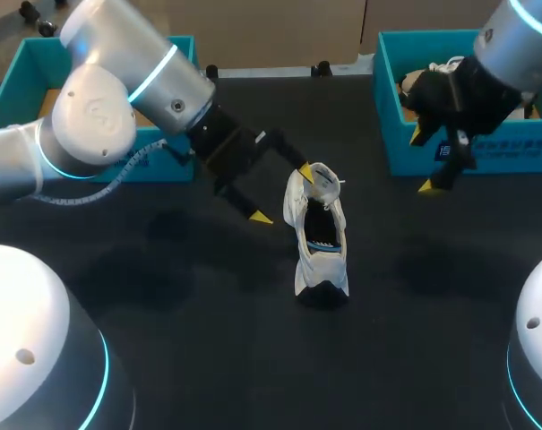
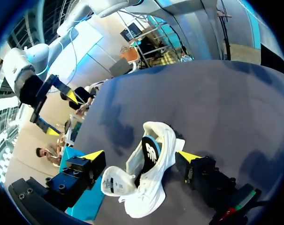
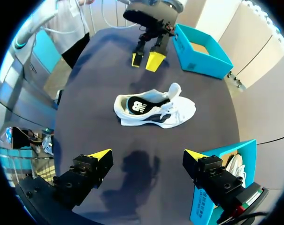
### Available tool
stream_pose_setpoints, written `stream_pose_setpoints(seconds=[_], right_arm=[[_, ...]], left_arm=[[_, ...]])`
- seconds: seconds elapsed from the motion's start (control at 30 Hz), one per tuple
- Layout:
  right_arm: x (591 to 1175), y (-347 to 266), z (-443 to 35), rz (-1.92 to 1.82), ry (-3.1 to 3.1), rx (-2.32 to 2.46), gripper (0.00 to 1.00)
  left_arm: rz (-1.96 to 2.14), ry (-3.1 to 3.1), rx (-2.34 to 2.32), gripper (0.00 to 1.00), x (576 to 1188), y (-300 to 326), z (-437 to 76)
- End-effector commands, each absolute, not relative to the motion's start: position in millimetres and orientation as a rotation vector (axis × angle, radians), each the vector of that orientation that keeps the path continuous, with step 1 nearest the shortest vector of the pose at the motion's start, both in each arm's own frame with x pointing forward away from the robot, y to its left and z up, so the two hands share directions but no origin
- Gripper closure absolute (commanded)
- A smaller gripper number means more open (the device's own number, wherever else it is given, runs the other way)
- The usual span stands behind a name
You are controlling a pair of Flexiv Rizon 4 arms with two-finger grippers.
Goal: Take the shoe out of the shoebox, open the shoe tongue, remove and reinsert the insole, then place the shoe into the shoebox
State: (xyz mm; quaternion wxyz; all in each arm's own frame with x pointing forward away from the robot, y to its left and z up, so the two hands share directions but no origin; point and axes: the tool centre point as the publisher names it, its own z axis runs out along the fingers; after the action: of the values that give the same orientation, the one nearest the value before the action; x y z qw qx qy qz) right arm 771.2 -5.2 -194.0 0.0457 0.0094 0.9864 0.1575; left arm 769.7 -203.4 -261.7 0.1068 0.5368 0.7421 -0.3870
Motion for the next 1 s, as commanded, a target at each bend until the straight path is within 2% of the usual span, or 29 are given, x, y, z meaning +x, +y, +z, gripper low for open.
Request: stream_pose_setpoints(seconds=[0.03, 0.77, 0.8, 0.83, 0.87, 0.9, 1.0], right_arm=[[758.4, -15.0, -169.3, 0.466, 3.007, 0.016, 0.0], [753.4, -12.2, -159.2, 0.492, 2.996, -0.016, 0.0], [753.4, -12.2, -159.2, 0.492, 2.996, -0.016, 0.0], [753.4, -12.2, -159.2, 0.492, 2.996, -0.016, 0.0], [753.4, -12.2, -159.2, 0.492, 2.996, -0.016, 0.0], [753.4, -12.2, -159.2, 0.492, 2.996, -0.016, 0.0], [753.4, -12.2, -159.2, 0.492, 2.996, -0.016, 0.0]], left_arm=[[-1.132, 2.182, 1.597, 0.0, 768.2, -203.7, -262.2], [-0.906, 2.275, 1.954, 0.0, 760.0, -189.7, -250.2], [-0.894, 2.276, 1.975, 0.16, 760.4, -189.8, -249.3], [-0.878, 2.273, 1.991, 0.44, 759.7, -190.3, -247.7], [-0.863, 2.279, 2.001, 0.55, 759.5, -190.6, -246.1], [-0.847, 2.286, 2.022, 0.61, 759.6, -190.8, -245.1], [-0.815, 2.313, 2.064, 1.0, 760.3, -190.4, -241.8]])
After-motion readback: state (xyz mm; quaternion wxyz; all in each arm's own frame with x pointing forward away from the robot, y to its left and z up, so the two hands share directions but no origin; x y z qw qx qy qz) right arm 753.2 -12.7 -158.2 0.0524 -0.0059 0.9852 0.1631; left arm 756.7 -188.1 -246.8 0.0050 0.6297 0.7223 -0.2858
